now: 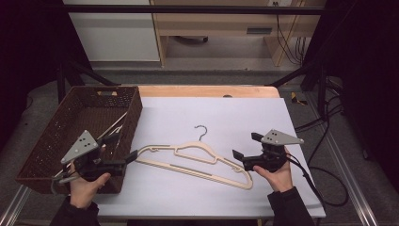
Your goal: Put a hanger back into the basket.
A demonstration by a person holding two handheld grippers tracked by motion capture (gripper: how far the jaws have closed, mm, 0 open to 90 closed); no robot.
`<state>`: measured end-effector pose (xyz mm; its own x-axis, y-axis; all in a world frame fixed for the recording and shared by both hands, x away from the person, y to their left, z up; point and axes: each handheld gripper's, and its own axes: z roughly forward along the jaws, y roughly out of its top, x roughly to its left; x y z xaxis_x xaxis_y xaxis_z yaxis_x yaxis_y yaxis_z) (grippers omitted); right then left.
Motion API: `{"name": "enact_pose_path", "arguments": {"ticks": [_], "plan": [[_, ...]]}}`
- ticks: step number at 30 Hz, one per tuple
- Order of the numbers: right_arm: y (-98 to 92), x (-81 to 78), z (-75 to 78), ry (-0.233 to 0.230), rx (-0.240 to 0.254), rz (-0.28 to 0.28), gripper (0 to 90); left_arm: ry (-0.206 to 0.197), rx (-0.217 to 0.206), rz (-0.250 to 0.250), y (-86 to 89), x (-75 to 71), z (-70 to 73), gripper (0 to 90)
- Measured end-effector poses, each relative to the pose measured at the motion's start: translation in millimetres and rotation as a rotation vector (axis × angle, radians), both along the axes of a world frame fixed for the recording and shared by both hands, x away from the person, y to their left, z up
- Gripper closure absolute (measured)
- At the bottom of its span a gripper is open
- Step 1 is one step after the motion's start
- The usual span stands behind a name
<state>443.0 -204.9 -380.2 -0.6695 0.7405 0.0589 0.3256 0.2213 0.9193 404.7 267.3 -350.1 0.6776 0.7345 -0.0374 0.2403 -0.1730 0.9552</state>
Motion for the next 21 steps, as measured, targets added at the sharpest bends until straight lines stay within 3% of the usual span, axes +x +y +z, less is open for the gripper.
{"name": "enact_pose_path", "arguments": {"ticks": [12, 21], "plan": [[29.4, 20.8, -11.4, 0.055, -0.055, 0.052, 6.8, 0.046, 0.036, -0.049, -17.9, 1.3, -17.7, 9.0], [59.7, 47.8, -28.0, 0.114, -0.092, 0.068, 8.9, 0.048, 0.065, -0.065, -20.3, 2.5, -23.0, 8.7]]}}
